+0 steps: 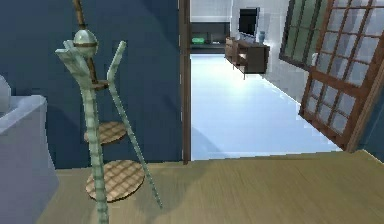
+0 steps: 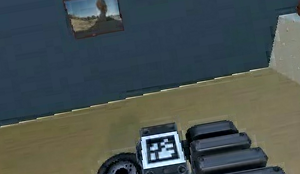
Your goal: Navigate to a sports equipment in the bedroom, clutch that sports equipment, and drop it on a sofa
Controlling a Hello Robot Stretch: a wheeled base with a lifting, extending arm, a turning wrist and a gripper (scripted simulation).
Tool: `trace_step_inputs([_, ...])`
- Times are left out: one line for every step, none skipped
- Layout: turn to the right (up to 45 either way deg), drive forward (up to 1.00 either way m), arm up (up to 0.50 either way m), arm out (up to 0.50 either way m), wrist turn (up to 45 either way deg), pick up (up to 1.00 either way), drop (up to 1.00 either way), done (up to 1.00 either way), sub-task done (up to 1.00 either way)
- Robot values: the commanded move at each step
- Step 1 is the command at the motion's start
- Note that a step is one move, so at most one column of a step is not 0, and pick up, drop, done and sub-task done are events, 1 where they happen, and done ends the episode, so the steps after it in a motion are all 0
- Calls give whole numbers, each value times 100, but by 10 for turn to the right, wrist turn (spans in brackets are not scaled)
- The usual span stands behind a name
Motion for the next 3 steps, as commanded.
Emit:
trace_step_inputs([0, 35, 0, 0, 0, 0, 0, 0, 0])
trace_step_inputs([360, 0, 0, 0, 0, 0, 0, 0, 0])
trace_step_inputs([0, 70, 0, 0, 0, 0, 0, 0, 0])
